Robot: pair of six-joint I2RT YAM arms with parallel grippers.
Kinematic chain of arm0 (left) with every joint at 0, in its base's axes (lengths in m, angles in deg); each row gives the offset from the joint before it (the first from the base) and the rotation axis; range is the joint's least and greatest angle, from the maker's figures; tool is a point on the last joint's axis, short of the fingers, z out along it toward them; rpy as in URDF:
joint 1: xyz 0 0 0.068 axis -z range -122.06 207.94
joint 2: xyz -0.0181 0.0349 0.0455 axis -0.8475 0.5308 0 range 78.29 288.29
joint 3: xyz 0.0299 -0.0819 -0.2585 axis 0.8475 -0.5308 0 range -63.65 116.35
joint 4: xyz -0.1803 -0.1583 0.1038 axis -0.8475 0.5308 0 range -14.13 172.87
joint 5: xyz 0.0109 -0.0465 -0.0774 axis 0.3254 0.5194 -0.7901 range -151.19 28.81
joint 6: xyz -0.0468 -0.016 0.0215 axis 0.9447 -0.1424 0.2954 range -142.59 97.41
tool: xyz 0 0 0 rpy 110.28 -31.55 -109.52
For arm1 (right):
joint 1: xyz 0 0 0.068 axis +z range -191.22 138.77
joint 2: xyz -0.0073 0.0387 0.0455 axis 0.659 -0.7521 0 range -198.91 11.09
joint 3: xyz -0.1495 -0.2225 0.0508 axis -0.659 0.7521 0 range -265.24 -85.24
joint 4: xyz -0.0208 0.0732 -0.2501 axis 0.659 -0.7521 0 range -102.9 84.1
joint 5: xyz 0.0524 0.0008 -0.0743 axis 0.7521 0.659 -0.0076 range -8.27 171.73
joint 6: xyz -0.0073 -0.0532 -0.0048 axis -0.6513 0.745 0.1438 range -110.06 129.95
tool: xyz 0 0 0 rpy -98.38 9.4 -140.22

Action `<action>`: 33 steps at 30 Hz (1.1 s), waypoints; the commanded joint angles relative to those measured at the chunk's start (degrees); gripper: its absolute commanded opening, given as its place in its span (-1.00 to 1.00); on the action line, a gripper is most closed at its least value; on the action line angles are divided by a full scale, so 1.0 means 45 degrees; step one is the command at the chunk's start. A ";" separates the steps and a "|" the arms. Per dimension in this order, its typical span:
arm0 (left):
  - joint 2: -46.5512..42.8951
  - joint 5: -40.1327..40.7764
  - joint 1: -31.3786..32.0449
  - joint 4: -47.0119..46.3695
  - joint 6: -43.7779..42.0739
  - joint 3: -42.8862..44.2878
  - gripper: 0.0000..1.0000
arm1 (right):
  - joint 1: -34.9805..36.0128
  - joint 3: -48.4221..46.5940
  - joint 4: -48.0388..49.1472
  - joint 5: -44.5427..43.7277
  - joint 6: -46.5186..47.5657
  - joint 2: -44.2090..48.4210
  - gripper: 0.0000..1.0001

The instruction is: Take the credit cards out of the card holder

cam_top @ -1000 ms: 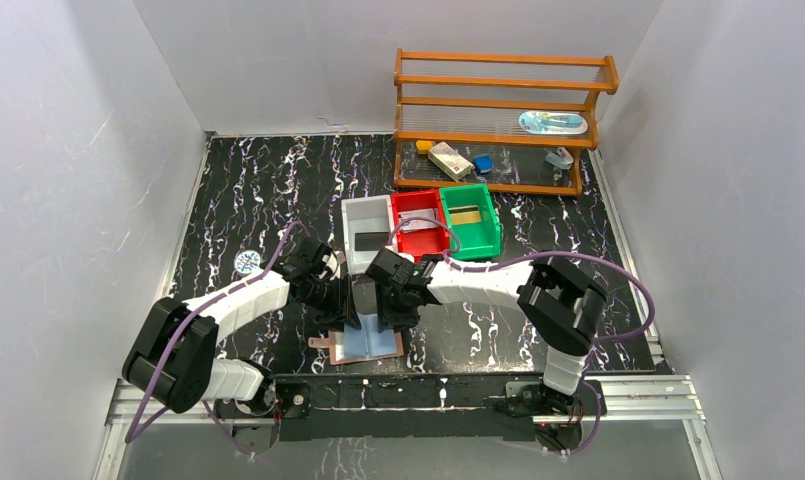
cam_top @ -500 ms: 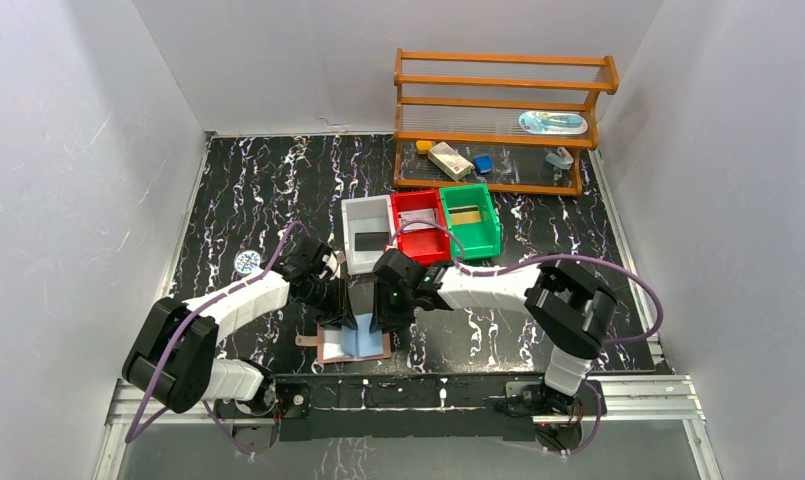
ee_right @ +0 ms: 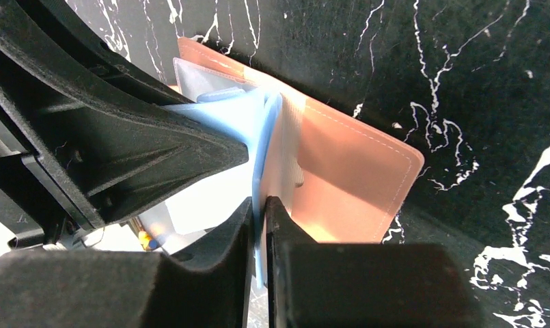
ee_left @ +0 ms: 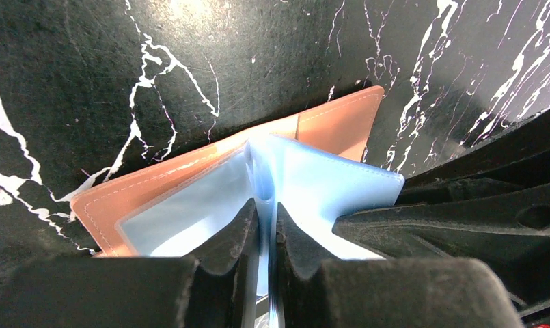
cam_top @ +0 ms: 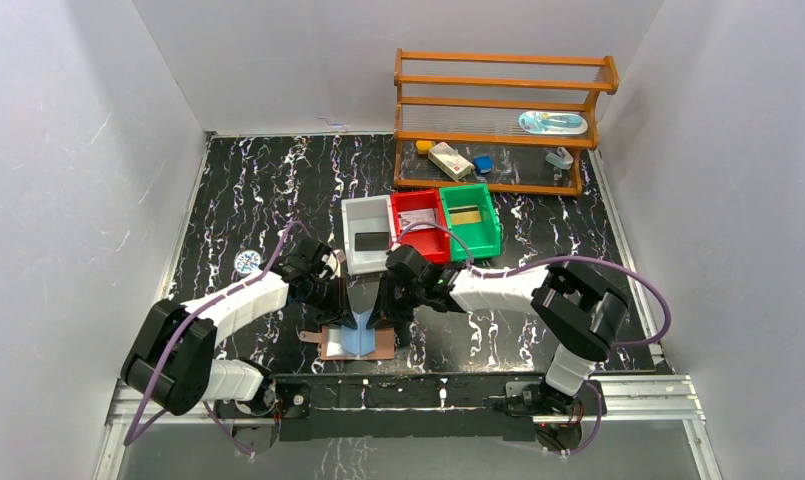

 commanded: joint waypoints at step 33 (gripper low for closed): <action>-0.0666 -0.0221 0.0046 -0.0197 0.0255 0.0748 -0.41 | -0.2104 0.1736 -0.1211 -0.0115 0.0434 0.1803 -0.62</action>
